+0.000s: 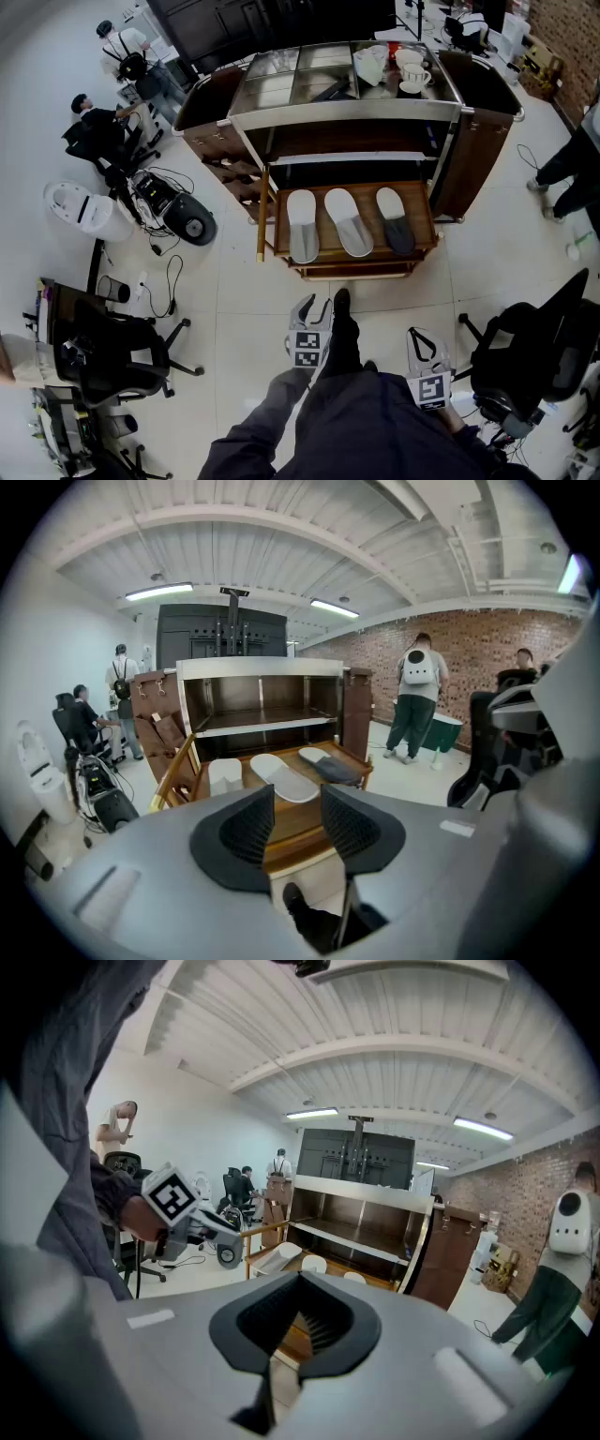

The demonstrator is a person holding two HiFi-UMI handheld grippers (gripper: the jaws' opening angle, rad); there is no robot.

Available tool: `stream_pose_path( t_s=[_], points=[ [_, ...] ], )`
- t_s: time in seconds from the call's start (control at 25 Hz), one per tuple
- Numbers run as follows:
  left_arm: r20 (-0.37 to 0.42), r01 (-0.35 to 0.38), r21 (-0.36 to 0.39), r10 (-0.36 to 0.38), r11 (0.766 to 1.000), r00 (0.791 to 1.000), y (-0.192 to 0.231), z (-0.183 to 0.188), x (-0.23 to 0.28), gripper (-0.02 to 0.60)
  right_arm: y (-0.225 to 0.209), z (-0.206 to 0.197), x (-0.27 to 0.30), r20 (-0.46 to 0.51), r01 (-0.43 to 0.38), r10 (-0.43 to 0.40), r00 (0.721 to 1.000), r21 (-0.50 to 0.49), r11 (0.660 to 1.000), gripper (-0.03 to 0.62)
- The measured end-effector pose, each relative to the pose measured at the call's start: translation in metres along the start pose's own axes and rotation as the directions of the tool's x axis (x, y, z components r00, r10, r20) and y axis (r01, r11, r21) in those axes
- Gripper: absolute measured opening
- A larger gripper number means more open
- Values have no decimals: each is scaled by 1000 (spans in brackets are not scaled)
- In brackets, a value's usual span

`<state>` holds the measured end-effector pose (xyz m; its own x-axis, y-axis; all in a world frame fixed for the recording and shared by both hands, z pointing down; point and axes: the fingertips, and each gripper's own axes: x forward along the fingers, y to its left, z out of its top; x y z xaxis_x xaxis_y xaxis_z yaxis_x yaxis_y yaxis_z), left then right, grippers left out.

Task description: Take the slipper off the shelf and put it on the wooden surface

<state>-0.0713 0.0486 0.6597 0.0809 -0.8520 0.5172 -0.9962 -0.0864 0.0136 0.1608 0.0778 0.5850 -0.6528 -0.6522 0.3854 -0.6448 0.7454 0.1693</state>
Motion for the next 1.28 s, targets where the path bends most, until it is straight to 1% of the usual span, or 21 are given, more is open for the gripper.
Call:
stream_pose_path(
  t_s=[0.12, 0.2, 0.28, 0.4, 0.52, 0.6, 0.64, 0.68, 0.72, 0.8, 0.88, 1.0, 1.08, 1.16, 1.2, 1.24, 1.28],
  points=[
    [-52, -29, 34, 30, 999, 998, 62, 10, 85, 165, -20, 4, 42, -46, 33, -33, 998, -10, 999, 0],
    [-111, -39, 48, 44, 998, 993, 101, 10, 141, 182, -31, 18, 71, -75, 44, -46, 996, -17, 999, 0],
    [-177, -48, 55, 57, 997, 983, 135, 6, 193, 187, -43, 34, 99, -96, 54, -56, 994, -29, 998, 0],
    [-286, -57, 65, 73, 996, 955, 171, -12, 253, 187, -57, 49, 134, -137, 68, -74, 988, -47, 997, 0],
    [-393, -51, 98, 85, 994, 916, 197, -38, 297, 168, -70, 61, 167, -171, 96, -99, 980, -25, 995, 0],
    [-445, -35, 79, 67, 996, 893, 206, -52, 315, 152, -75, 75, 187, -195, 103, -108, 975, -36, 994, 0],
    [-453, -25, 57, 48, 998, 890, 208, -55, 319, 129, -77, 79, 196, -207, 105, -110, 972, -37, 994, 0],
    [-450, -13, 30, 25, 999, 893, 208, -54, 321, 114, -78, 82, 203, -217, 107, -112, 970, -34, 994, 0],
    [-437, -2, 1, 2, 1000, 899, 208, -49, 320, 90, -78, 84, 210, -226, 110, -114, 968, -29, 994, 1],
    [-384, 23, -42, -38, 999, 922, 209, -32, 312, 44, -77, 90, 223, -237, 114, -116, 964, -25, 993, 0],
    [-314, 50, -56, -65, 997, 947, 213, -5, 299, 33, -78, 92, 232, -240, 130, -127, 962, -5, 992, 0],
    [-196, 69, -57, -79, 996, 977, 225, 50, 288, 23, -84, 90, 243, -249, 147, -134, 959, 31, 989, 1],
    [-132, 78, -86, -89, 993, 987, 235, 92, 284, 23, -87, 93, 250, -246, 150, -137, 960, 36, 988, 1],
    [-68, 95, -157, -107, 983, 992, 243, 130, 290, 23, -89, 96, 256, -249, 153, -141, 958, 29, 988, 0],
    [-39, 100, -186, -109, 977, 993, 249, 147, 299, 23, -91, 96, 258, -249, 160, -148, 957, 29, 987, 1],
    [-18, 100, -200, -105, 975, 994, 257, 164, 312, 23, -94, 97, 260, -246, 169, -157, 956, 29, 985, 0],
    [-4, 95, -196, -98, 976, 995, 266, 180, 328, 23, -97, 100, 261, -244, 180, -168, 955, 28, 983, 1]
  ],
)
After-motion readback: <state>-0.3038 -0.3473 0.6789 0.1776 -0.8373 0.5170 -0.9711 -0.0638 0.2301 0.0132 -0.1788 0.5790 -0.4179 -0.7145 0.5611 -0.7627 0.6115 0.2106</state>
